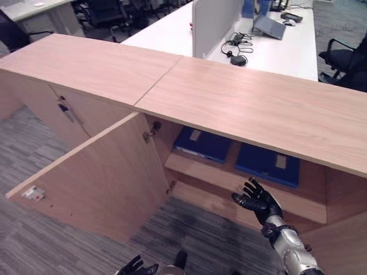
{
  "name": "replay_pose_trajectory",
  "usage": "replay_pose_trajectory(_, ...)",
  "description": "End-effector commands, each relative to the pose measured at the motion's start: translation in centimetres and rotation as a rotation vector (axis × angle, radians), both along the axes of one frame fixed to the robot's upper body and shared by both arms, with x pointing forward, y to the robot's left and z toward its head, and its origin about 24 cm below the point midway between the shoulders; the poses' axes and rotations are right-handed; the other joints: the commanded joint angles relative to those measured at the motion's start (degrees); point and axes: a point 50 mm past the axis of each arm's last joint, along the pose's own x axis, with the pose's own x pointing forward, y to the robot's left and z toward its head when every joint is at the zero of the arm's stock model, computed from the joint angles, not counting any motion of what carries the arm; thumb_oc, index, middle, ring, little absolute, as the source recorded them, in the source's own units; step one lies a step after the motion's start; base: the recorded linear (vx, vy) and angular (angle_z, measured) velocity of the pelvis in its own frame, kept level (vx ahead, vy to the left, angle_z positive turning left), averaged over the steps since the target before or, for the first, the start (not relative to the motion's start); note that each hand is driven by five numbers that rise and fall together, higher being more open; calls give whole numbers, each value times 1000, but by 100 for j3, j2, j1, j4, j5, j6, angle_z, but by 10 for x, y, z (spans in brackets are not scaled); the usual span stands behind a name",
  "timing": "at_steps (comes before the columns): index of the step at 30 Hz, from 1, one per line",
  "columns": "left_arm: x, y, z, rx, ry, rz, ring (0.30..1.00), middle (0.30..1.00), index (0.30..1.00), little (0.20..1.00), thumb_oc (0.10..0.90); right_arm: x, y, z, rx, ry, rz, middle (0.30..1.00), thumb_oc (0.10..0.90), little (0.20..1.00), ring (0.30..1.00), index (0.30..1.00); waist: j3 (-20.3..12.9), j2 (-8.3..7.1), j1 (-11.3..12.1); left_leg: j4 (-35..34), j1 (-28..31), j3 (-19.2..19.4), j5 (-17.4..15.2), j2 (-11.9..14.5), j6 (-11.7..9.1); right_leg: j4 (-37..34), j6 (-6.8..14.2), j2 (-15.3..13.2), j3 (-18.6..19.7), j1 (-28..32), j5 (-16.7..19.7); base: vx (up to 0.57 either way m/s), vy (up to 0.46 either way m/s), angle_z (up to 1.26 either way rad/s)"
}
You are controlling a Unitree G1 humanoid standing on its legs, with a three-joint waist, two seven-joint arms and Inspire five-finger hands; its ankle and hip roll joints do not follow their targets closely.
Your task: Put the empty folder in the office cabinet
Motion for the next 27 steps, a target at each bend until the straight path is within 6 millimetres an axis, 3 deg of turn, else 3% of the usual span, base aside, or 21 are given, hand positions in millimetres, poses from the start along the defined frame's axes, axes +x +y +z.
replay_pose_trajectory(1, 26, 8, 7, 38, -102, -14, 900, 900, 900, 900, 800, 35, 10, 46, -43, -246, 113, 900, 800, 900, 900, 900, 33, -5, 231, 0, -25, -6, -39, 212, -519, 45, 14, 173, -272, 357, -1031, -96, -47, 60)
replay_pose_trajectory(5, 37, 5, 9, 25, -143, 32, 900, 900, 900, 900, 800, 41, 17, 48, -88, -247, 162, 900, 800, 900, 900, 900, 151, 35, 325, 28, -335, 241, 66, 204, -555, 45, 62, 50, -458, 233, -1007, -104, 38, 46)
replay_pose_trajectory(6, 42, 4, 10, 18, -158, 39, 900, 900, 900, 900, 800, 44, 16, 47, -133, -242, 168, 900, 800, 900, 900, 900, 182, -26, 159, 181, -362, 1296, 20, 389, -352, 45, 61, -86, -666, 184, -892, -159, 103, 49)
replay_pose_trajectory(7, 42, 4, 10, 16, -165, 40, 900, 900, 900, 900, 800, 45, 18, 45, -144, -233, 176, 900, 800, 900, 900, 900, 173, -34, 148, 295, -341, 1711, -35, 502, -288, 57, 36, -124, -742, 145, -875, -158, 102, 65)
replay_pose_trajectory(8, 42, 4, 10, 16, -165, 41, 900, 900, 900, 900, 800, 45, 18, 45, -144, -233, 177, 900, 800, 900, 900, 900, 172, -36, 155, 308, -345, 1723, -47, 505, -288, 59, 34, -124, -730, 139, -876, -87, 70, 86)
replay_pose_trajectory(9, 38, 5, 10, 17, -158, 53, 900, 900, 900, 900, 800, 44, 19, 41, -185, -215, 188, 900, 800, 900, 900, 900, 140, -64, 91, 507, -229, 2275, -181, 695, -266, 99, -32, -161, -922, 132, -854, -42, 36, 79)
replay_pose_trajectory(15, 21, 13, 7, 44, -114, 90, 900, 900, 900, 900, 800, 28, 13, 23, -253, -136, 191, 900, 800, 900, 900, 900, -38, -56, 34, 414, 174, 2469, -454, 713, -238, 381, -49, -294, -1328, 214, -822, 5, 130, 79)
replay_pose_trajectory(21, 21, 20, 11, 82, -104, 15, 900, 900, 900, 900, 800, 12, 1, -3, -280, -11, 82, 900, 800, 900, 900, 900, -135, -193, 250, 237, 224, 2115, -693, 313, 91, 905, 99, -656, -1576, 310, -751, 48, 243, 57)
replay_pose_trajectory(22, 26, 23, 14, 100, -112, -29, 900, 900, 900, 900, 800, 8, -2, -10, -286, 29, 46, 900, 800, 900, 900, 900, -107, -241, 306, 257, 212, 1943, -803, 141, 226, 1326, 181, -887, -1605, 230, -759, 49, 264, 57)
replay_pose_trajectory(23, 27, 23, 14, 101, -112, -29, 900, 900, 900, 900, 800, 9, -2, -10, -286, 29, 46, 900, 800, 900, 900, 900, -104, -252, 307, 261, 212, 1941, -810, 125, 238, 1366, 195, -918, -1603, 219, -771, 112, 376, 76)
replay_pose_trajectory(24, 30, 28, 18, 124, -127, -44, 900, 900, 900, 900, 800, 7, -2, -15, -281, 58, 16, 900, 800, 900, 900, 900, -20, -262, 331, 252, 327, 1872, -942, -39, 392, 1961, 393, -1258, -1560, 75, -590, 71, 202, 48)
replay_pose_trajectory(25, 30, 28, 18, 124, -127, -44, 900, 900, 900, 900, 800, 7, -2, -15, -280, 57, 16, 900, 800, 900, 900, 900, -16, -268, 332, 252, 330, 1874, -944, -48, 397, 1977, 399, -1273, -1555, 70, -595, 98, 327, 49)
replay_pose_trajectory(27, 37, 33, 25, 144, -169, -32, 900, 900, 900, 900, 800, 5, -1, -20, -253, 81, -24, 900, 800, 900, 900, 900, 103, -243, 298, 229, 452, 1824, -1024, -210, 558, 2621, 752, -1600, -1279, -153, -96, 52, 251, 13)
